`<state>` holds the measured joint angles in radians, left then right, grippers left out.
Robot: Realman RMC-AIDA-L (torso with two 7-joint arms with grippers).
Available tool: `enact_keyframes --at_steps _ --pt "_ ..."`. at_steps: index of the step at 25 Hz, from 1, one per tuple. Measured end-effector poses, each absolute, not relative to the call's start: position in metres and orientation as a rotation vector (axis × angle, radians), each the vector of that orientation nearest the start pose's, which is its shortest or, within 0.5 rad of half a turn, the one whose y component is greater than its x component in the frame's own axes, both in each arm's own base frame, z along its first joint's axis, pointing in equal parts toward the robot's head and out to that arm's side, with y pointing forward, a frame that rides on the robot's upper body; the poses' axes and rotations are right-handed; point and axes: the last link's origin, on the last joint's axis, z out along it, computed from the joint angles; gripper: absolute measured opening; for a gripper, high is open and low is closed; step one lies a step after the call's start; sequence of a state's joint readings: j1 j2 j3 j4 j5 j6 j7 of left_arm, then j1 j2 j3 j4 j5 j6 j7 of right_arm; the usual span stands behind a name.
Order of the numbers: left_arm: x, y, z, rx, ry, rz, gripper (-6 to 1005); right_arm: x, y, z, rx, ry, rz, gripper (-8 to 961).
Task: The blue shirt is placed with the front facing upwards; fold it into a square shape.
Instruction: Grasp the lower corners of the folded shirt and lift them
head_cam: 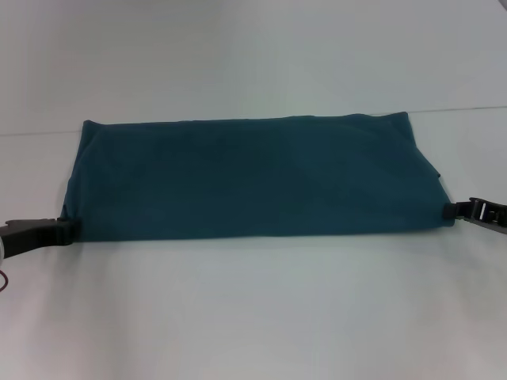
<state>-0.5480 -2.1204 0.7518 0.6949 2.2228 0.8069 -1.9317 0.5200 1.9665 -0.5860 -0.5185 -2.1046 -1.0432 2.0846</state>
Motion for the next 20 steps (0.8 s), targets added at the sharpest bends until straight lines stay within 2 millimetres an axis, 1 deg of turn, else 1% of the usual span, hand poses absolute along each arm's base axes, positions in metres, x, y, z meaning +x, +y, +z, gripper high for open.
enact_keyframes --at_steps 4,10,20 --pt "-0.3281 0.3913 0.0073 -2.025 -1.176 -0.249 204 0.3627 0.3646 0.0455 -1.877 1.603 0.539 84" --pt "-0.3299 0.3922 0.0076 -2.011 -1.173 -0.24 43 0.3625 0.3646 0.045 -1.877 1.604 0.54 87" --pt "-0.3316 0.3915 0.011 -2.01 -1.173 -0.239 45 0.365 0.3623 0.0455 -1.872 1.606 0.536 92"
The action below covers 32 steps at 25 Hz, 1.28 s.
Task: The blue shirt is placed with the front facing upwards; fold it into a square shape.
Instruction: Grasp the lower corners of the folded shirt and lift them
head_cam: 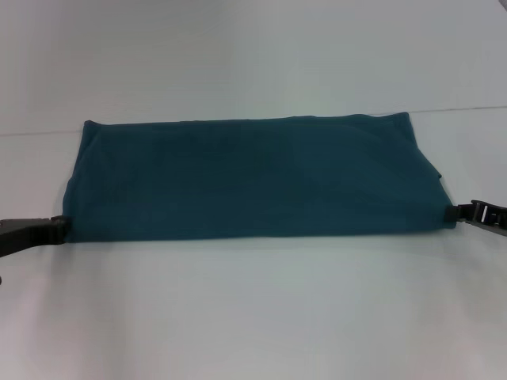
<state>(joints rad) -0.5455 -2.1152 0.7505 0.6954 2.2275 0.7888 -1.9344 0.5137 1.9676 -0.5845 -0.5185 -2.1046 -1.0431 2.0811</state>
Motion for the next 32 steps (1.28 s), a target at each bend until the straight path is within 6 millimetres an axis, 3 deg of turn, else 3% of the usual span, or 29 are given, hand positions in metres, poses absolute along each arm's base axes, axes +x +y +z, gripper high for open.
enact_keyframes --at_steps 20,28,32 --pt "-0.335 0.385 0.02 -2.016 -1.176 -0.247 57 0.369 0.357 0.051 -1.87 1.606 0.548 103" --pt "-0.331 0.386 0.014 -2.023 -1.182 -0.254 203 0.368 0.358 0.051 -1.871 1.605 0.547 107" --pt "-0.328 0.389 0.008 -2.033 -1.191 -0.256 388 0.368 0.358 0.051 -1.872 1.603 0.547 109"
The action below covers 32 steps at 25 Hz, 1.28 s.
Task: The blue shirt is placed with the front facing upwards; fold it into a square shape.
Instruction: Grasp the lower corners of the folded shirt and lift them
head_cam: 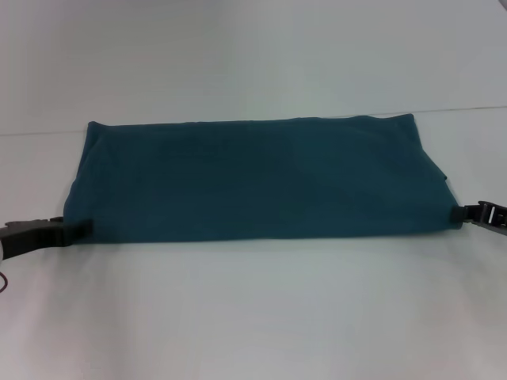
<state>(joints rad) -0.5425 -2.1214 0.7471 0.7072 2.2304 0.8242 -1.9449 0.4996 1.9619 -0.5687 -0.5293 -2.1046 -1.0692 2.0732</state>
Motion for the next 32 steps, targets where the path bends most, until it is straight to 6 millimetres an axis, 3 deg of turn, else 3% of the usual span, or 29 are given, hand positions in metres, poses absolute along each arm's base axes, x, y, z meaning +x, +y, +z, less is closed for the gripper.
enact_keyframes --at_steps 7,32 --pt "-0.3268 0.3897 0.0059 -2.037 -1.194 -0.256 549 0.3669 0.359 0.0508 -1.877 1.6 0.548 112" --pt "-0.325 0.3883 0.0093 -2.1 -1.149 -0.2 514 0.367 0.3584 0.0498 -1.875 1.604 0.55 125"
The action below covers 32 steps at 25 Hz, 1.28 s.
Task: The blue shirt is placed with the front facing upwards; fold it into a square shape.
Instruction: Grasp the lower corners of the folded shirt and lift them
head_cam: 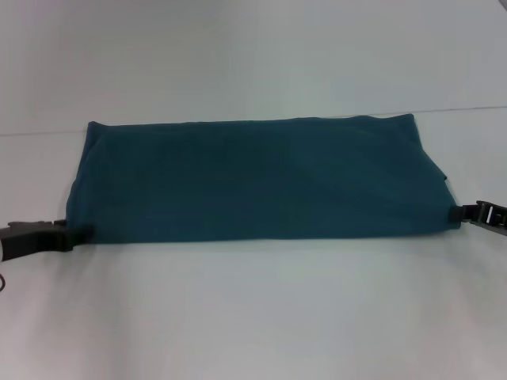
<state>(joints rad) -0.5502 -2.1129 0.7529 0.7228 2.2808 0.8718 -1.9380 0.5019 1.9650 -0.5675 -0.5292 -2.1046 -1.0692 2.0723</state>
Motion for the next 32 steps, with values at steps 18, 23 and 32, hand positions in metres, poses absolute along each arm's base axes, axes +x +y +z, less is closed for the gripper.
enact_keyframes --at_steps 18,23,32 --pt "-0.3252 0.3887 0.0084 -2.096 -1.148 -0.175 85 0.3672 0.3575 0.0489 -1.875 1.607 0.551 134" --pt "-0.3246 0.3893 0.0085 -2.096 -1.147 -0.176 2 0.3672 0.3574 0.0489 -1.875 1.607 0.551 136" --pt "-0.3276 0.3887 0.0171 -2.089 -1.14 -0.152 3 0.37 0.3556 0.0509 -1.869 1.609 0.546 141"
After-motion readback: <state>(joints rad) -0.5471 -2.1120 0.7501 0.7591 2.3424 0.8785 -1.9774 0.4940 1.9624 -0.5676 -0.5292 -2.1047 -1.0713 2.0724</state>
